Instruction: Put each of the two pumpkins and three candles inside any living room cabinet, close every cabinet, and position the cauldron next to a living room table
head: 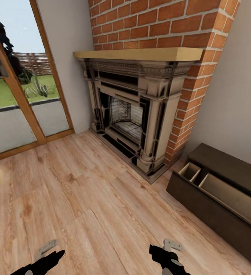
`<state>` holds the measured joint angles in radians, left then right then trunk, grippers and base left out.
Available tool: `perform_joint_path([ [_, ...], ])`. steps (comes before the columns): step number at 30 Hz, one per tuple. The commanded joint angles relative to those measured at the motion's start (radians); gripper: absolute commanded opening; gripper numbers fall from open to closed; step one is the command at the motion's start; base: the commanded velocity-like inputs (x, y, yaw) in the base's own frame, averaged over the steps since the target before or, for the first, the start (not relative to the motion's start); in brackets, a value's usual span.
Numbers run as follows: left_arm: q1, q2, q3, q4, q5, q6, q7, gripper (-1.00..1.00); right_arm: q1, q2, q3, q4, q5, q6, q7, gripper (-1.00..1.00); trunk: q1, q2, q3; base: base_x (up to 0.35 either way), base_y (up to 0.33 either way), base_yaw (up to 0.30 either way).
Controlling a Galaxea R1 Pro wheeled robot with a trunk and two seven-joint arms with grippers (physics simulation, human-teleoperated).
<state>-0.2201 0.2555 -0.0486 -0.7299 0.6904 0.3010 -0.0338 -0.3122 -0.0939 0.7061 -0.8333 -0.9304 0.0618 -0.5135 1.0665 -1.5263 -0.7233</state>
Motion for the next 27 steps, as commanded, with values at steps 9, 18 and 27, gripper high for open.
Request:
perform_joint_path([
  [9, -0.001, 0.001, -0.002, 0.003, 0.006, 0.001, 0.000, 1.00, -0.001, -0.001, 0.020, -0.002, -0.002, 0.002, -0.008, 1.00, 0.000, 0.000, -0.001, 0.259, 0.220, 0.290],
  [18, -0.001, 0.001, -0.002, 0.006, 0.005, 0.000, 0.000, 1.00, -0.001, -0.001, 0.032, 0.001, -0.002, 0.001, -0.008, 1.00, 0.000, 0.000, -0.001, 0.259, 0.220, 0.293],
  [27, -0.001, 0.001, -0.002, 0.007, 0.003, -0.001, 0.002, 1.00, -0.001, 0.000, 0.033, 0.014, -0.002, 0.001, -0.008, 1.00, 0.000, 0.000, -0.001, 0.274, 0.184, 0.293],
])
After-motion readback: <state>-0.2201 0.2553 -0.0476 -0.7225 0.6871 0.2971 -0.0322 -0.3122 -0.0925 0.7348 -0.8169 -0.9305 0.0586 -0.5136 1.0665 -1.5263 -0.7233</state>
